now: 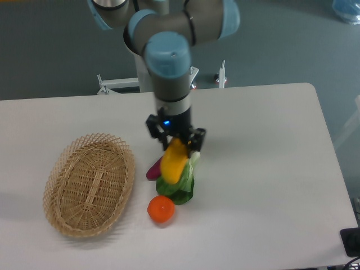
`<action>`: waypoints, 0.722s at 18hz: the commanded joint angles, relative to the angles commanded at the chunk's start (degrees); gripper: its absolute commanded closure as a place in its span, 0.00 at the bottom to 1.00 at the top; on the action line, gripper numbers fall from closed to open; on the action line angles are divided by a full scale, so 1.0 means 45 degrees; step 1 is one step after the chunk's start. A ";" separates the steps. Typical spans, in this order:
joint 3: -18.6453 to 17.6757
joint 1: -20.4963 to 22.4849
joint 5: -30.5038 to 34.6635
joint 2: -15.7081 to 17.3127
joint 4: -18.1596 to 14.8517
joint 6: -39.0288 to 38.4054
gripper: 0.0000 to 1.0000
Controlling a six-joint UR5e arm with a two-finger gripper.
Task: Pick up the mango from the basket
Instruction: 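Carry the held mango up and away from the basket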
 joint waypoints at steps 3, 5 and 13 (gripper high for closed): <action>0.0000 0.0648 -0.0490 0.0275 -0.0255 0.1137 0.37; 0.0000 0.0785 -0.0490 0.0276 -0.0354 0.1412 0.38; 0.0020 0.0805 -0.0529 0.0315 -0.0374 0.1451 0.38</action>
